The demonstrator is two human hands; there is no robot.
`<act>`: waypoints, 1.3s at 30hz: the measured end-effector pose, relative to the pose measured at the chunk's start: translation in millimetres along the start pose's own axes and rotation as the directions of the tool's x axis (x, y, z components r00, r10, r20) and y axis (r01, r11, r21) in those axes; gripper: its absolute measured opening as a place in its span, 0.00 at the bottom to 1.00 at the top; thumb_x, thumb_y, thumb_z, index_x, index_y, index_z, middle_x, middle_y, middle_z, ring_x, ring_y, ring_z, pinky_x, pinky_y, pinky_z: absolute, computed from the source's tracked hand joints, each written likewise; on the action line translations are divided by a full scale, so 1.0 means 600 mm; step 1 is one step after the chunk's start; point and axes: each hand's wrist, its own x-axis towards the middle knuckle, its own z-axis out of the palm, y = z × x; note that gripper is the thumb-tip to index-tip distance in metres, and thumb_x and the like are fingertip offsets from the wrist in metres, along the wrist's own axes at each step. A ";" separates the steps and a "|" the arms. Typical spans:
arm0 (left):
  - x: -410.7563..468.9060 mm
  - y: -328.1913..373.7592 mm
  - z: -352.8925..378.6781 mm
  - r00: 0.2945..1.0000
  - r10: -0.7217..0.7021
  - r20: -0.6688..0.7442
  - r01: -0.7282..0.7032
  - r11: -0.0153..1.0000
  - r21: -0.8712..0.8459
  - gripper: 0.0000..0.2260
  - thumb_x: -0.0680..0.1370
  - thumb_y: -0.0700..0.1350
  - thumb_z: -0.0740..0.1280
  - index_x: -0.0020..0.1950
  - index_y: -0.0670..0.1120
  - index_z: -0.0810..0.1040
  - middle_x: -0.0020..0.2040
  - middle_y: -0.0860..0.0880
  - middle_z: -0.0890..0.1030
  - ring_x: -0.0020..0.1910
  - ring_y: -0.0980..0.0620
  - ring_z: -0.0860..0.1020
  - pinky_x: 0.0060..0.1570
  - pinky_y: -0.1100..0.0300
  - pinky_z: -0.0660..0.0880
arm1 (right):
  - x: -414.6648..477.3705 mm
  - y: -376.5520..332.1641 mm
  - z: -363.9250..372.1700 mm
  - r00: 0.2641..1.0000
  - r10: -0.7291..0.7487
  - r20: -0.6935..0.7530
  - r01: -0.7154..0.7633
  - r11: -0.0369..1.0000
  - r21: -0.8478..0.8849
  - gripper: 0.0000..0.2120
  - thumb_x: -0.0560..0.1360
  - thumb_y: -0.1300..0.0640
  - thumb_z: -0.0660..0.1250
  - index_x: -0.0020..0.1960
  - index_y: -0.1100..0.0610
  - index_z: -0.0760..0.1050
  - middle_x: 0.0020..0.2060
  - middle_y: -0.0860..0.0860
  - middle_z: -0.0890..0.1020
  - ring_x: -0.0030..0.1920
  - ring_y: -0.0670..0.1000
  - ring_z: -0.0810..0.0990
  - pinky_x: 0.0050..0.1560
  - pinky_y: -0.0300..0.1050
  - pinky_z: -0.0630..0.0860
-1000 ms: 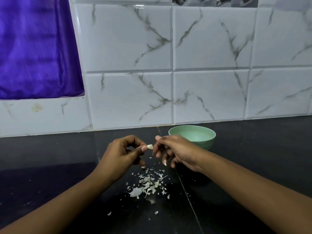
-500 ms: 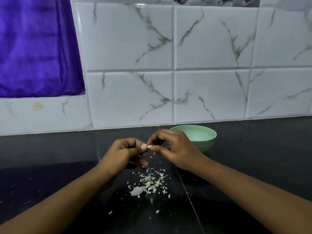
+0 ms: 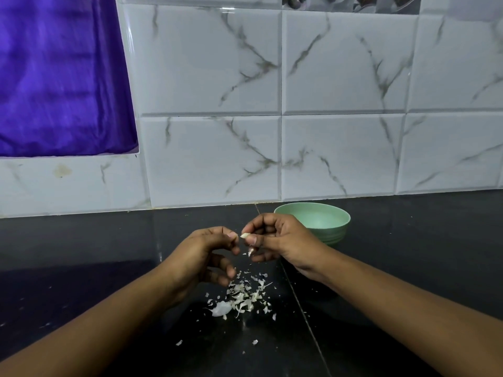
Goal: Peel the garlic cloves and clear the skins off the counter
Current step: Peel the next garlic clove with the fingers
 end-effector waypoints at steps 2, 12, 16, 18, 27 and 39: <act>0.000 0.003 -0.001 1.000 0.004 -0.002 -0.004 0.999 0.039 0.10 0.80 0.42 0.57 0.40 0.43 0.72 0.35 0.48 0.77 0.24 0.48 0.74 0.21 0.62 0.69 | 0.001 -0.001 -0.006 0.999 0.039 -0.025 -0.039 0.999 0.017 0.05 0.73 0.68 0.68 0.45 0.60 0.77 0.32 0.50 0.80 0.32 0.45 0.80 0.36 0.40 0.81; -0.005 0.010 -0.016 0.974 0.170 0.149 -0.223 0.608 0.762 0.19 0.77 0.54 0.65 0.31 0.44 0.77 0.24 0.49 0.77 0.22 0.55 0.75 0.27 0.66 0.70 | -0.002 -0.014 -0.013 0.988 0.147 0.041 -0.148 0.989 0.007 0.04 0.74 0.65 0.67 0.48 0.60 0.78 0.34 0.50 0.81 0.34 0.45 0.80 0.37 0.40 0.81; 0.000 0.004 -0.024 0.939 0.334 0.084 -0.259 0.525 0.811 0.05 0.71 0.54 0.73 0.44 0.58 0.81 0.40 0.62 0.83 0.33 0.62 0.80 0.40 0.60 0.77 | -0.003 -0.018 -0.014 0.985 0.170 0.033 -0.171 0.985 0.017 0.03 0.75 0.66 0.66 0.47 0.61 0.79 0.35 0.52 0.81 0.33 0.45 0.80 0.36 0.39 0.81; 0.000 0.000 -0.023 0.909 0.414 0.054 -0.285 0.522 0.804 0.08 0.70 0.53 0.75 0.45 0.63 0.79 0.41 0.67 0.81 0.35 0.65 0.80 0.44 0.56 0.78 | -0.003 -0.018 -0.014 0.982 0.187 0.031 -0.188 0.982 0.029 0.03 0.75 0.66 0.66 0.46 0.62 0.79 0.35 0.53 0.81 0.32 0.45 0.81 0.36 0.38 0.81; -0.009 -0.006 -0.012 0.817 0.576 0.021 -0.377 0.508 0.774 0.07 0.68 0.60 0.69 0.41 0.60 0.83 0.32 0.64 0.82 0.32 0.67 0.80 0.37 0.53 0.79 | -0.004 -0.022 -0.009 0.978 0.206 0.032 -0.208 0.977 0.045 0.03 0.73 0.66 0.69 0.42 0.61 0.78 0.32 0.54 0.83 0.30 0.47 0.82 0.33 0.37 0.80; -0.003 -0.007 0.009 0.971 0.208 -0.116 -0.187 0.968 0.168 0.04 0.69 0.43 0.71 0.41 0.43 0.84 0.37 0.44 0.85 0.29 0.52 0.81 0.30 0.63 0.78 | -0.008 -0.028 -0.002 0.974 0.224 0.043 -0.223 0.974 -0.025 0.05 0.77 0.63 0.65 0.41 0.59 0.75 0.33 0.54 0.81 0.30 0.47 0.80 0.35 0.42 0.80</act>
